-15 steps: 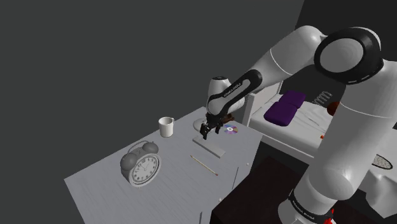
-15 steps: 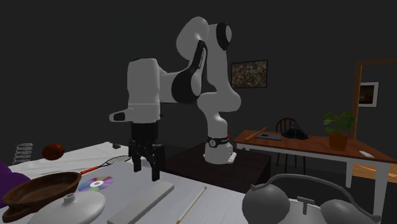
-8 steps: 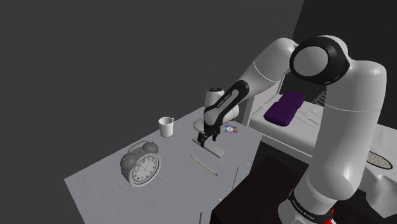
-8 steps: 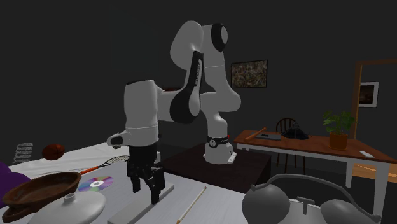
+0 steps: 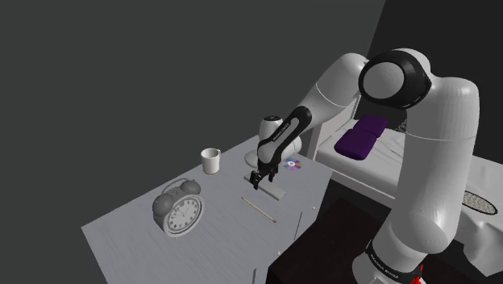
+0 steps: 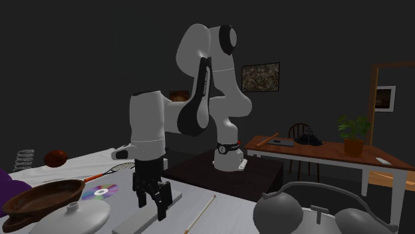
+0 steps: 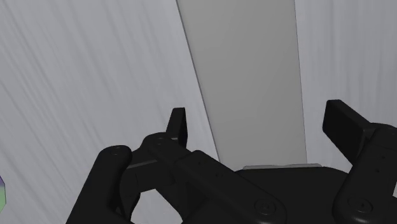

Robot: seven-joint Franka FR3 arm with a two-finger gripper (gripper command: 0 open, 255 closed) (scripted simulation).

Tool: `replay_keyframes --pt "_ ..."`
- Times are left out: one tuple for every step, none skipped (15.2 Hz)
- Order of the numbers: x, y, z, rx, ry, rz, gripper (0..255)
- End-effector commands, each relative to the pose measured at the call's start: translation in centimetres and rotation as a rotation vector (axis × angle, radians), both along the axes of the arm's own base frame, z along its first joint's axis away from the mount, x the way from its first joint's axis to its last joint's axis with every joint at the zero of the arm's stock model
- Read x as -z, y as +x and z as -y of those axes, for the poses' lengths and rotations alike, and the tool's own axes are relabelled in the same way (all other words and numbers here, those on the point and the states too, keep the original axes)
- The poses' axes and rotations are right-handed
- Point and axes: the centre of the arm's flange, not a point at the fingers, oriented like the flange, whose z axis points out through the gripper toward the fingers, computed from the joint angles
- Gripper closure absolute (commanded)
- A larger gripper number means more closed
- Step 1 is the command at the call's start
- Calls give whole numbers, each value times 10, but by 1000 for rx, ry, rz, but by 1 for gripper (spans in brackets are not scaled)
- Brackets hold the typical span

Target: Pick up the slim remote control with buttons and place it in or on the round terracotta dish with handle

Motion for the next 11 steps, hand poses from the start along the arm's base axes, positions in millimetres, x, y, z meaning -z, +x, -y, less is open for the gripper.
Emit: replay_keyframes --pt "0 0 0 0 0 0 0" --pt "0 0 0 0 0 0 0" --pt "0 0 0 0 0 0 0" --pt "0 0 0 0 0 0 255" --pt "0 0 0 0 0 0 255" --pt "0 0 0 0 0 0 255" --pt "0 0 0 0 0 0 255" --pt "0 0 0 0 0 0 255" --pt "0 0 0 0 0 0 255" --pt "0 0 0 0 0 0 255" --pt "0 0 0 0 0 0 255"
